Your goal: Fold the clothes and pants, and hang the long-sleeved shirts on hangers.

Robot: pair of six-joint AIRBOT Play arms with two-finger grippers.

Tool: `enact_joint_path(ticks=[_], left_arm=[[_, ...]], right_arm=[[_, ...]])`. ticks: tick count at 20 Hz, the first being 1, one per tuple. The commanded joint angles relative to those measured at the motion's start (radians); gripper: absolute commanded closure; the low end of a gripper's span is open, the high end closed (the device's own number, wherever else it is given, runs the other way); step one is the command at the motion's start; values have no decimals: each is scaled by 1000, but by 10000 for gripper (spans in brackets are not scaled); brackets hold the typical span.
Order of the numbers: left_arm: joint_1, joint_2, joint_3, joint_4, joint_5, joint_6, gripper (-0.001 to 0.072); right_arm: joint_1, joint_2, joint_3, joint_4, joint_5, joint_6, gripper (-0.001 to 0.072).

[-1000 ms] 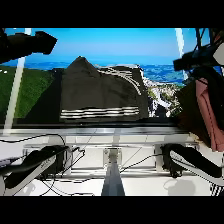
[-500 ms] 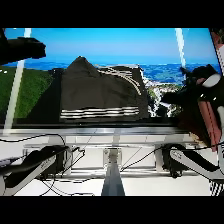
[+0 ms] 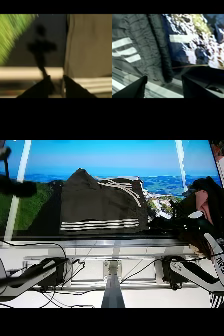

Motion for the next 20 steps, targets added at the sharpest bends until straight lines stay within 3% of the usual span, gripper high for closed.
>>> enact_joint_path(ticks=[1,2,4,5,10,12,14,18,20], left_arm=[[167,-11,-203,-174,-61,71,449],[200,-9,-268,-198,-61,97,446],[241,-9,-372,-214,-59,141,301],[258,-8,-420,-214,-51,167,268],[282,-9,-554,-214,31,206,268],[282,-9,-563,-214,40,206,268],[282,-8,-563,-213,40,206,268],[282,-9,-563,-211,43,227,269],[282,-9,-563,-223,49,248,269]], right_arm=[[-1,-2,-19,64,-41,-5,231],[-1,-1,-19,66,-40,-3,233],[-1,-1,-19,78,-40,-3,233],[-1,-1,-19,81,-40,-3,233],[48,-7,-19,51,-48,-3,238],[119,-18,-19,27,-90,-5,278],[157,-17,-16,22,-132,-5,392],[161,-17,-16,21,-108,-5,419],[161,-17,-16,20,-118,-7,663]])
